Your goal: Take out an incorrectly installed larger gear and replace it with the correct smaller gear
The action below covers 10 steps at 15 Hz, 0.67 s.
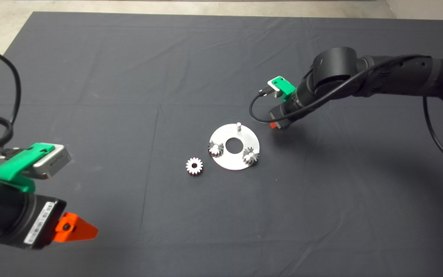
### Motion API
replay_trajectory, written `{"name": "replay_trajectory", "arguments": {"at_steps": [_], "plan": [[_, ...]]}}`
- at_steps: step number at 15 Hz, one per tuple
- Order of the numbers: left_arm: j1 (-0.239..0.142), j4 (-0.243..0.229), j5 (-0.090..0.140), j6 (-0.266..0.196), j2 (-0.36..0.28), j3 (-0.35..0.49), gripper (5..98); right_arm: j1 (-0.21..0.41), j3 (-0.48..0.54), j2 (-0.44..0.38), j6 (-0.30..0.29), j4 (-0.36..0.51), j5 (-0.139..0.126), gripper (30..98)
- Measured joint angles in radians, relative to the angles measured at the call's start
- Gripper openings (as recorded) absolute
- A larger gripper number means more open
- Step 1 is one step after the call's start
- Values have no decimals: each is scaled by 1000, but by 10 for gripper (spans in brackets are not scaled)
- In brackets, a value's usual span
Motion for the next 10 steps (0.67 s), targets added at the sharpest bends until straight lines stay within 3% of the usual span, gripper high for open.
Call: {"name": "replay_trajectory", "arguments": {"at_steps": [5,10], "plan": [[0,0,0,0,0,0,983,-14,0,-1,0,-1,-2,532],[0,0,-1,1,0,0,983,-7,20,-21,2,0,-6,627]]}}
